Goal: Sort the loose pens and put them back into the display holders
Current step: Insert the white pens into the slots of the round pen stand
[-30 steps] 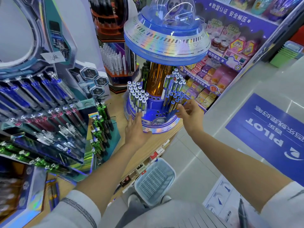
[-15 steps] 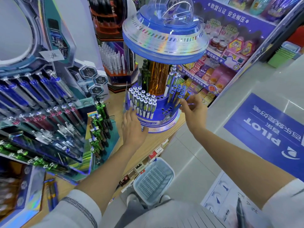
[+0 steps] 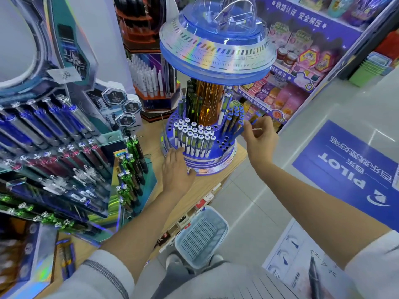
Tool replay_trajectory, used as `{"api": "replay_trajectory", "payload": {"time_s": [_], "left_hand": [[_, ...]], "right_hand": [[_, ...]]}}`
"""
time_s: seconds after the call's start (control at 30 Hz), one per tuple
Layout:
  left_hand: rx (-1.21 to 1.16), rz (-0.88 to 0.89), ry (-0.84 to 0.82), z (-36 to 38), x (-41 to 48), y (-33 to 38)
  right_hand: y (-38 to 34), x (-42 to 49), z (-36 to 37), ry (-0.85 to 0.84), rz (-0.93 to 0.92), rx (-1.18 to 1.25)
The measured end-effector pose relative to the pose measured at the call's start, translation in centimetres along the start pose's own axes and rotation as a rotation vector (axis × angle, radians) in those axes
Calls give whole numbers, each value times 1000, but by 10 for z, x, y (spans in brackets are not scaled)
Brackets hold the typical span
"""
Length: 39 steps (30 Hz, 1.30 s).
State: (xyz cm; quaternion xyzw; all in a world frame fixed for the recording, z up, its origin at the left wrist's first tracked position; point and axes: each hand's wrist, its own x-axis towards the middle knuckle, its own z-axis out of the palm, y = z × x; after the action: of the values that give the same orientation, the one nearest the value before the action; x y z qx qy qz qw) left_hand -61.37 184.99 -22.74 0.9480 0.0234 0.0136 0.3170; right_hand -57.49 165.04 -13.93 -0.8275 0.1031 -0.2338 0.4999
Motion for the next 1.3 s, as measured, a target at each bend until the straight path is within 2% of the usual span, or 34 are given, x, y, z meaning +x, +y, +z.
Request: {"api": "replay_trajectory", "payload": {"time_s": [0.13, 0.33, 0.67, 1.1, 1.3], "left_hand": [[-12, -2, -10, 2, 0, -1], [-11, 4, -33, 1, 1, -5], [51, 9, -83, 2, 2, -8], [25, 21, -70, 0, 2, -8], [19, 22, -67, 0, 3, -9]], "right_hand": [[8, -2, 7, -85, 42, -83], [8, 2, 16, -88, 97, -109], [10, 7, 21, -75, 75, -113], [14, 5, 23, -65, 55, -160], [17, 6, 28, -71, 167, -182]]}}
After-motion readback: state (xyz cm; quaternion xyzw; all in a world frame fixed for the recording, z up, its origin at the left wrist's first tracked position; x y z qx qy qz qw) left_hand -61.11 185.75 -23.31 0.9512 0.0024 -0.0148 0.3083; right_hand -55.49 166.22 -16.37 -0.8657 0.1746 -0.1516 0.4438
